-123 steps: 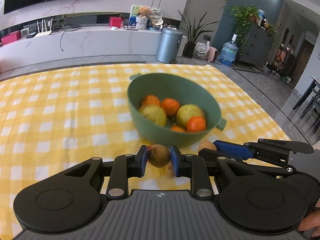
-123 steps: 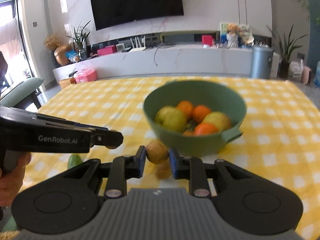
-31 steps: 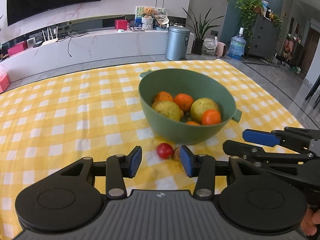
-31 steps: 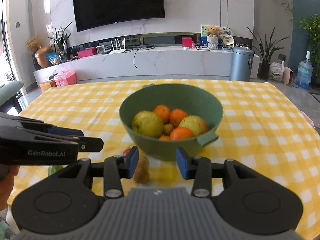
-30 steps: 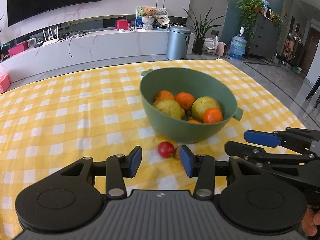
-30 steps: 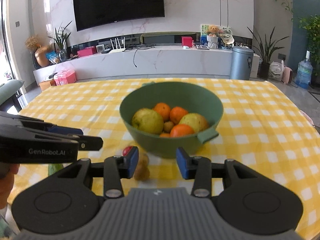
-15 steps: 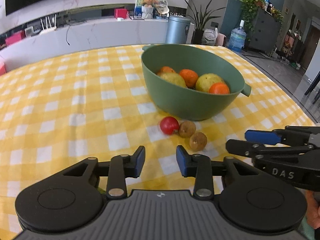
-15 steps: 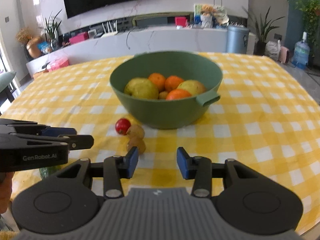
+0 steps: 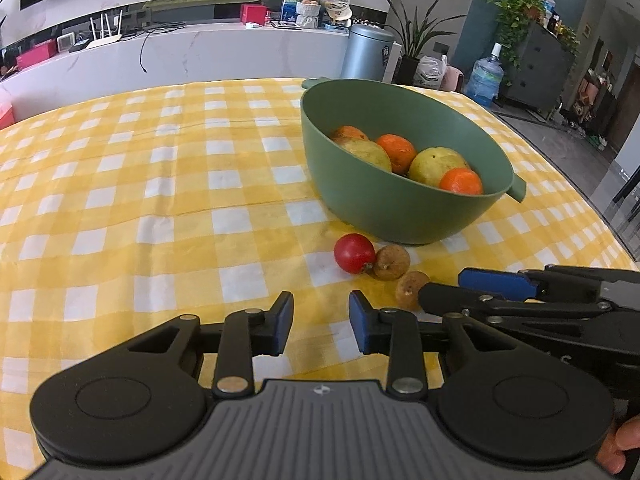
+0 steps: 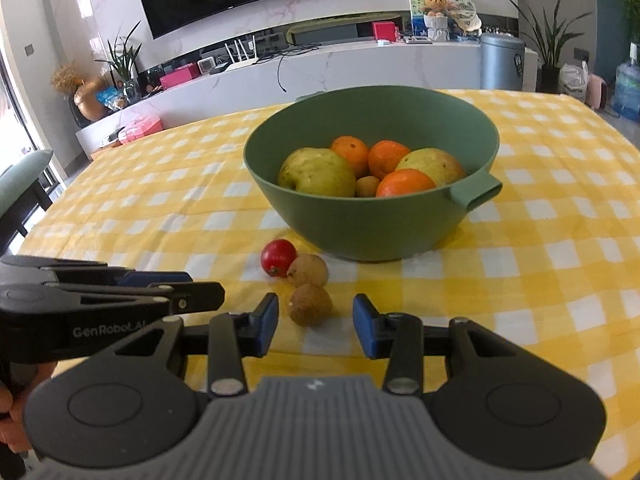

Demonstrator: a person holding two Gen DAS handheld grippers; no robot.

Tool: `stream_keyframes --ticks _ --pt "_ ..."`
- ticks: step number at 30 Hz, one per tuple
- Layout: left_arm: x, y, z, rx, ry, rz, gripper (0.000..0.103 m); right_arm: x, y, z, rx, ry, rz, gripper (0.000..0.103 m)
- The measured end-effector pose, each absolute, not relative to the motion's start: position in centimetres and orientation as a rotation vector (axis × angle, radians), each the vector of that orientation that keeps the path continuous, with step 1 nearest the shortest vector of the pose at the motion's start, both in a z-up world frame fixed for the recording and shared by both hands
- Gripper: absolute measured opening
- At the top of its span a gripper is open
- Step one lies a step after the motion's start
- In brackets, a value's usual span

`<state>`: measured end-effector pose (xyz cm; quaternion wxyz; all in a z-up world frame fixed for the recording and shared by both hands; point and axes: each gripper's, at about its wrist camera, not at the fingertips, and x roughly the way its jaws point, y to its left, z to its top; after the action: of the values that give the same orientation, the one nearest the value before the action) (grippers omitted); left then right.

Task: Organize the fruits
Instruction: 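Withdraw both tools from the colander toward the red and brown fruits, then grasp a brown fruit with the right tool while the left tool grasps the small red fruit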

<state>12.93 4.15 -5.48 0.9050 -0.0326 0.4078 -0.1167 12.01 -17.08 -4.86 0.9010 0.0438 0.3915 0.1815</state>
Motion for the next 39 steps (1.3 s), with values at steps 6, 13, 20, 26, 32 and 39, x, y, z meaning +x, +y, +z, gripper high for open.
stream_keyframes --ticks 6,13,20,26,32,39 --pt "13.5 4.3 -5.4 -0.072 0.84 -0.246 0.037 12.8 -16.3 -5.5 0.089 0.823 0.392 0.034" --pt "14.2 4.2 -5.7 -0.077 0.846 -0.269 0.036 13.6 -15.7 -6.3 0.084 0.842 0.387 0.029" --pt "14.3 4.2 -5.7 -0.074 0.847 -0.268 0.036 13.8 -15.7 -6.6 0.088 0.852 0.391 0.025" --pt "14.3 4.1 -5.6 -0.057 0.834 -0.282 0.036 13.4 -15.9 -6.1 0.08 0.839 0.386 0.024" --pt "14.4 3.6 -5.6 -0.04 0.824 -0.311 0.036 13.2 -16.8 -5.7 0.088 0.831 0.326 0.024" --pt "15.0 2.5 -6.0 0.037 0.809 -0.336 0.036 13.8 -18.6 -5.7 0.154 0.852 0.241 0.025"
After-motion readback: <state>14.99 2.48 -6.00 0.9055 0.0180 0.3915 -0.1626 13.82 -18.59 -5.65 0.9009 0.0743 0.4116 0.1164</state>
